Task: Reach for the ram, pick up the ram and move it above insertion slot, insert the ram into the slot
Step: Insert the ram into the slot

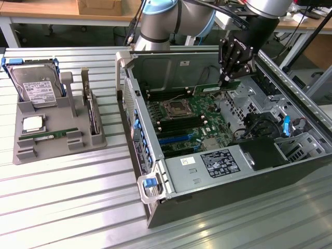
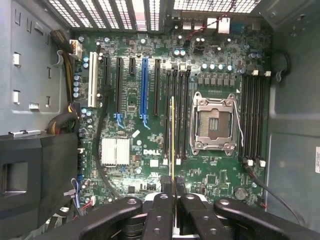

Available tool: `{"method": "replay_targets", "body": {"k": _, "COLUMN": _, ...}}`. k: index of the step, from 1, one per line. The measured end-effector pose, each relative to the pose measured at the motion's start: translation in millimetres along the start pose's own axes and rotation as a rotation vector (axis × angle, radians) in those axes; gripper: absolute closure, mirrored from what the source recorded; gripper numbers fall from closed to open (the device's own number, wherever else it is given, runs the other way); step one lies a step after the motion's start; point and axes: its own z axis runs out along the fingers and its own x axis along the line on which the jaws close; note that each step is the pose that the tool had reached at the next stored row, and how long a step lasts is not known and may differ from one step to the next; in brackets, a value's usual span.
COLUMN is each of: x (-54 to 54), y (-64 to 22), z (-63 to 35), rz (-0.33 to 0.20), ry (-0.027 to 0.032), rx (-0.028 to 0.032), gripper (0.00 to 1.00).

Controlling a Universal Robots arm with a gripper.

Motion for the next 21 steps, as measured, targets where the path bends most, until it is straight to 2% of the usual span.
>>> {"method": "replay_targets", "body": {"k": 21, "x": 0.2, "y": 6.2, "z": 8.3, "rz": 0.000, "ry": 0.0000, "rx": -0.0001, "gripper": 0.88}}
